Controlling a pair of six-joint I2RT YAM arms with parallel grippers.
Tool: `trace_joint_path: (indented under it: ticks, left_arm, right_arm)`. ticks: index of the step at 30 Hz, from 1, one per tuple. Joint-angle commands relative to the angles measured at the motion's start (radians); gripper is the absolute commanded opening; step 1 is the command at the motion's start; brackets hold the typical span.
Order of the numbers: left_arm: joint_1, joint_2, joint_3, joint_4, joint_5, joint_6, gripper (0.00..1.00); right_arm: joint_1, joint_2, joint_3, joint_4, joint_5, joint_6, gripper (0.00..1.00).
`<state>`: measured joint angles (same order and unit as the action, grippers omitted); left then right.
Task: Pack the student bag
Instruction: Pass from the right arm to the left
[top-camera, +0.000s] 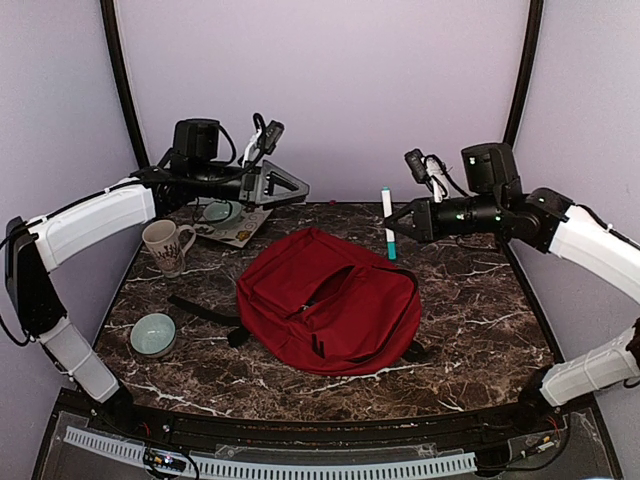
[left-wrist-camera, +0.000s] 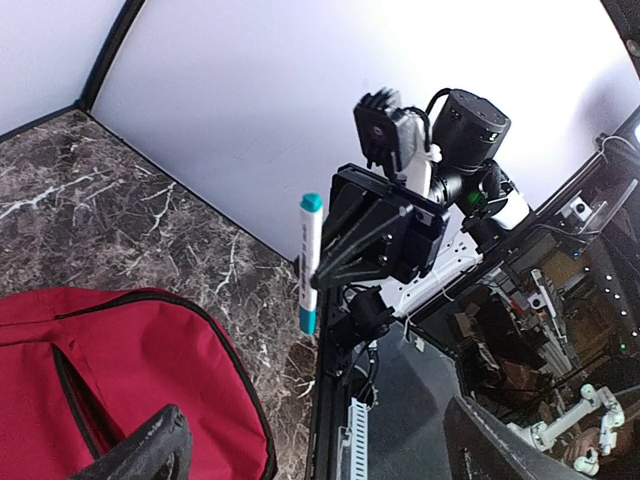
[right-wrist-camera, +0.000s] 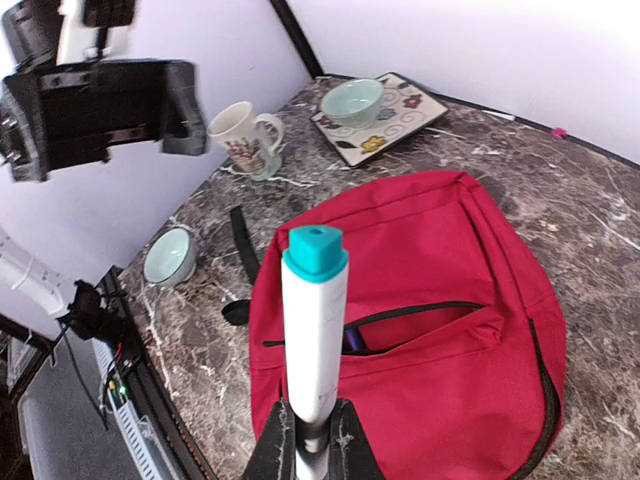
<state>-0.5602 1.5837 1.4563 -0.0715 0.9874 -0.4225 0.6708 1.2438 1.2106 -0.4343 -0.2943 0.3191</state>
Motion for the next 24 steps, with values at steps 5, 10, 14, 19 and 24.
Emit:
trace_joint_path:
  ticks: [5, 10, 14, 19, 24]
  left_arm:
    - [-0.074, 0.137, 0.146, 0.003, 0.118, -0.024, 0.87]
    - [-0.162, 0.220, 0.253, -0.103, 0.084, 0.045, 0.82]
    - [-0.190, 0.239, 0.257, -0.106, 0.083, 0.051, 0.78]
    - [-0.202, 0.242, 0.246, -0.076, 0.073, 0.035, 0.67]
    - [-0.202, 0.242, 0.243, -0.067, 0.053, 0.037, 0.37]
  right_arm:
    - [0.068, -0.010, -0.052, 0.079, -0.136, -0.007, 0.00]
    - [0.132, -0.006, -0.052, 0.089, -0.137, 0.023, 0.00]
    - [0.155, -0.007, -0.080, 0.110, -0.117, 0.039, 0.00]
    - [0.160, 0.008, -0.036, 0.072, -0.117, 0.022, 0.00]
    - [0.160, 0.013, -0.005, 0.051, -0.114, -0.005, 0.00]
